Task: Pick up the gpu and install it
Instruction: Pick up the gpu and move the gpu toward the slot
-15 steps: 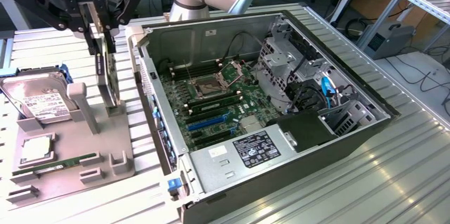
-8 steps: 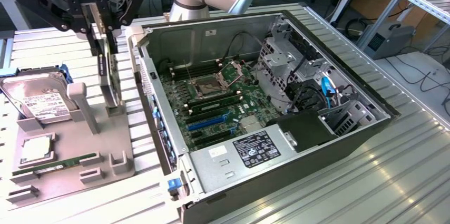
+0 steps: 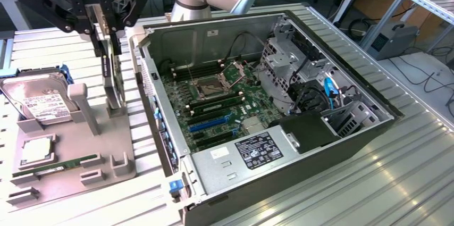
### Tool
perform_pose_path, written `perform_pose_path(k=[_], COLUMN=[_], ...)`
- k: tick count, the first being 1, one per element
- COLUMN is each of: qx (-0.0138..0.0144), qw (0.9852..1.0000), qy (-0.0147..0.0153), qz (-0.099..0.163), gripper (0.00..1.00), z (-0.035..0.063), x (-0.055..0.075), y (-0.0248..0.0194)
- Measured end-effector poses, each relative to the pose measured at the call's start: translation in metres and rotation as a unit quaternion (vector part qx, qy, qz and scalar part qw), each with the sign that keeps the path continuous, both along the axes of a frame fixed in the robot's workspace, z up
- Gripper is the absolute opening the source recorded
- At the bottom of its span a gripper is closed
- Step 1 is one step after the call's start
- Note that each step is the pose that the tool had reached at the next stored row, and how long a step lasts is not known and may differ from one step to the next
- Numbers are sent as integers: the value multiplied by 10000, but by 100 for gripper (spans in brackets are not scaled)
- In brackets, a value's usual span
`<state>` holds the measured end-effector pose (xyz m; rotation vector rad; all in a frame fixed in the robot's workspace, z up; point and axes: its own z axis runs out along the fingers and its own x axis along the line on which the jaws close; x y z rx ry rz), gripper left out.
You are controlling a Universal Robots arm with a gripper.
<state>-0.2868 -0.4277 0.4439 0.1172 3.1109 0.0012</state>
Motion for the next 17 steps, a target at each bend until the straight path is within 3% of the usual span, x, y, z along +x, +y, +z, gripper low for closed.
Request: perform_pose_path(k=[17], qx=[-19], qw=[10000], qy=[0], qz=[0], gripper=[27], z=[-27], x=[77], y=[-4])
